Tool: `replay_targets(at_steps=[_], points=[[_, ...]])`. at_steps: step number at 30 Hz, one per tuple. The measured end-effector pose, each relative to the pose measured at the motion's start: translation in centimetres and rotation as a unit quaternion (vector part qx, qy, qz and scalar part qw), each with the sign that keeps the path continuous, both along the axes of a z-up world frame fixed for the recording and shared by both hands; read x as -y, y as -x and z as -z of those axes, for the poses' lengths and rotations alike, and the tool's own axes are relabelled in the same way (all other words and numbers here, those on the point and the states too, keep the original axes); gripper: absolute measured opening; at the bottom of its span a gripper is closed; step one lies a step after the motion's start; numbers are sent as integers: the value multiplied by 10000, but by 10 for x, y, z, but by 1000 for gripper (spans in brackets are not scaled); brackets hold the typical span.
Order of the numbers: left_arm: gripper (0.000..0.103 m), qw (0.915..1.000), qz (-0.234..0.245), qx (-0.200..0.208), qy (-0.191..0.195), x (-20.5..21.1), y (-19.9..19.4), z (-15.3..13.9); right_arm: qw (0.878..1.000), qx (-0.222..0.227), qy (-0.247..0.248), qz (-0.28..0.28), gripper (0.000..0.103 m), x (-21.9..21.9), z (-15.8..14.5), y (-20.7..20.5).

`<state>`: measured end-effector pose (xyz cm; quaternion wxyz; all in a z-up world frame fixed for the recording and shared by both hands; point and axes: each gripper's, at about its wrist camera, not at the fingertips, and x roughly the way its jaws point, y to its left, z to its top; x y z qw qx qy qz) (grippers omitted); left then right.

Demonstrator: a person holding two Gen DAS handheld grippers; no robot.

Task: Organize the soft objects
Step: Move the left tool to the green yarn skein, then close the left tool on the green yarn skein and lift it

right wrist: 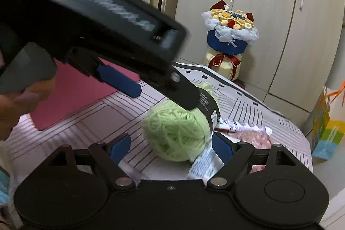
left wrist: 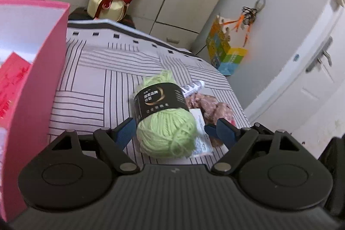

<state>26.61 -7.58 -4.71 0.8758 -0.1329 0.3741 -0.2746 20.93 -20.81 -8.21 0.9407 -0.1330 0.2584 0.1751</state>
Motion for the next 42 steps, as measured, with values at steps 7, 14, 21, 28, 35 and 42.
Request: replay_targets(at_steps=[7, 14, 21, 28, 35, 42], points=[[79, 9987, -274, -314, 284, -2, -18, 23, 9997, -158, 21, 175, 87, -4, 12, -21], [68, 9968, -346, -552, 453, -2, -25, 40, 9995, -114, -35, 303, 88, -6, 18, -28], [55, 9975, -240, -459, 488, 0, -22, 43, 9987, -61, -226, 450, 77, -5, 22, -24], [55, 9988, -205, -237, 382, 4, -8, 34, 9963, -143, -613, 580, 64, 0, 15, -17], [55, 9998, -82, -79, -166, 7, 17, 19, 9933, -189, -945, 633, 64, -4, 11, 6], [61, 9977, 109, -111, -654, 5, 48, 9, 9853, -516, -1525, 568, 64, -5, 11, 31]])
